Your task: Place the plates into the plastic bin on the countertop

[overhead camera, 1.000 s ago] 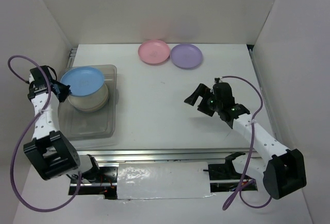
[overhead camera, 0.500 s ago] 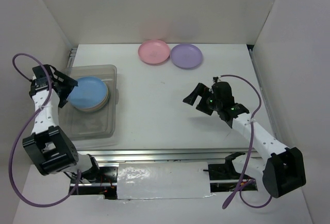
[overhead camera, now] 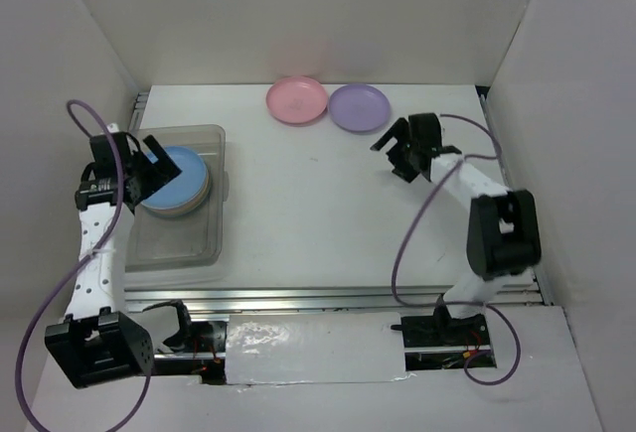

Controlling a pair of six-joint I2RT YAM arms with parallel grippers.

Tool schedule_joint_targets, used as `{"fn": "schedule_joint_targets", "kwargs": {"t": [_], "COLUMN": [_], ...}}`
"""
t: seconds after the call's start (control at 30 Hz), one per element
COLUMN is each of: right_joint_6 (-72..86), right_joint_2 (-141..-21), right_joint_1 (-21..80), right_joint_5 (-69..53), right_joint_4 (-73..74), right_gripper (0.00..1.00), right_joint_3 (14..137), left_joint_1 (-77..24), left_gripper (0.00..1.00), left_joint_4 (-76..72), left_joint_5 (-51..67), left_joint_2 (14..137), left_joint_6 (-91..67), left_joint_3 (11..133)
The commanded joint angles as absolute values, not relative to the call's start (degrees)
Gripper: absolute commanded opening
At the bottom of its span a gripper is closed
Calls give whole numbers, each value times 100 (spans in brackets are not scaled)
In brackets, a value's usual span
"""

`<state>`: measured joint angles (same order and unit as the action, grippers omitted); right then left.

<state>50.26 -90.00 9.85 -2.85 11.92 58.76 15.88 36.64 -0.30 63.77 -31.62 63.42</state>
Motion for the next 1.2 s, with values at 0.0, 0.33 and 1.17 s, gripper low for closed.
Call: {"fn": "schedule_joint_targets", "kwargs": {"t": [0.0,0.33,1.17], "right_joint_6": [5344,5431,5651], "right_joint_2": [-10383,-12937,-14205], "right_joint_1": [756,536,325], "right_joint_5": [-176,-404,26], "right_joint_4": [940,1529,3516], "right_gripper": [100,99,0], "right_joint_3": [7227,9905,12078], "left_joint_1": [1100,800,782], "left_gripper": [99,99,99], "left_joint_4": [3551,3481,3375], "left_joint_5": [115,44,501], "left_joint_2": [6039,5520,5238], "left_joint_6": [-2689,-2540,-2470], "left_joint_3": [5872,5555,5511]}}
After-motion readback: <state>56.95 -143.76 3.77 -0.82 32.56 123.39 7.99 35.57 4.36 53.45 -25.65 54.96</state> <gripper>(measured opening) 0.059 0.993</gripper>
